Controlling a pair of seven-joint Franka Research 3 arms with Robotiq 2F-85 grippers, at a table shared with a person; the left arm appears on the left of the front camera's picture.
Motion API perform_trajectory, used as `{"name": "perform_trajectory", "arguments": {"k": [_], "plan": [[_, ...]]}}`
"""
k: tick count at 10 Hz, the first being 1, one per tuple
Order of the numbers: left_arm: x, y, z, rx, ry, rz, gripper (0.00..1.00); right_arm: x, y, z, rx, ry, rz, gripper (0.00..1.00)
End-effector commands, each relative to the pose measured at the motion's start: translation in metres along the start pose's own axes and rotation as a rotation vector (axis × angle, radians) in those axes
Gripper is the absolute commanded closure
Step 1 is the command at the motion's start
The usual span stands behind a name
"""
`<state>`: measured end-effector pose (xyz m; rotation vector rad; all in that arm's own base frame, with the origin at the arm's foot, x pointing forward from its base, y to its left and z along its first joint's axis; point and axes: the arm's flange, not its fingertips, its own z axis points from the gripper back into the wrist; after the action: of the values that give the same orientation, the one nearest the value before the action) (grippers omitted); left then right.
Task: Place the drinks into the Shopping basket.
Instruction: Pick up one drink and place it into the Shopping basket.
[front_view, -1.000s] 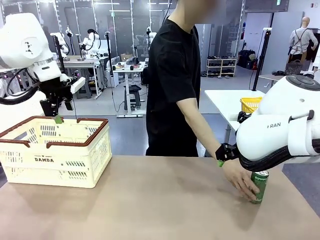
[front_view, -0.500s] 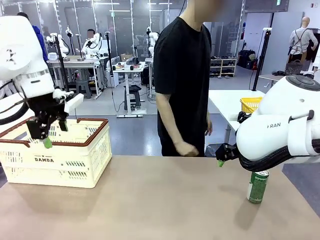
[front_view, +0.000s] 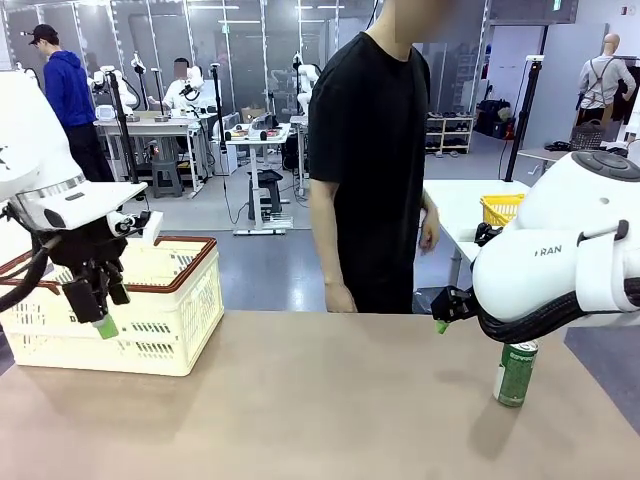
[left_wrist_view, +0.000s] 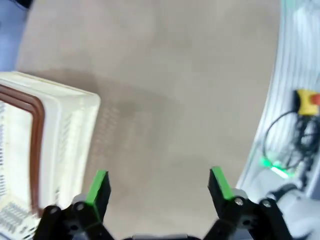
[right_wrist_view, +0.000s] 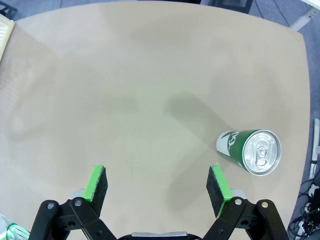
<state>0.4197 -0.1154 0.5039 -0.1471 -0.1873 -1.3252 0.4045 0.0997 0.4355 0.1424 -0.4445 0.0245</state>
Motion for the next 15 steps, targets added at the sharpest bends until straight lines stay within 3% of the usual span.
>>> {"name": "perform_trajectory", "arguments": {"k": [1, 2, 3, 8, 12, 15], "plan": [[-0.001, -0.001, -0.005, 0.012, -0.074, 0.017, 0.01, 0.000, -0.001, -0.001, 0.003, 0.002, -0.003, 0.00], [-0.003, 0.007, -0.004, -0.013, -0.101, -0.003, 0.01, 0.000, -0.001, -0.001, 0.003, 0.002, -0.003, 0.00], [-0.001, 0.000, -0.003, -0.009, -0.028, 0.022, 0.01, 0.000, -0.001, -0.001, 0.003, 0.002, -0.003, 0.00], [-0.001, 0.000, -0.003, -0.009, -0.028, 0.022, 0.01, 0.000, 0.000, 0.000, 0.000, 0.000, 0.000, 0.00], [-0.001, 0.000, -0.003, -0.009, -0.028, 0.022, 0.01, 0.011, -0.009, 0.030, -0.136, 0.074, 0.107, 0.00], [-0.001, 0.000, -0.003, -0.009, -0.028, 0.022, 0.01, 0.027, -0.035, 0.048, -0.148, 0.143, 0.155, 0.00]]}}
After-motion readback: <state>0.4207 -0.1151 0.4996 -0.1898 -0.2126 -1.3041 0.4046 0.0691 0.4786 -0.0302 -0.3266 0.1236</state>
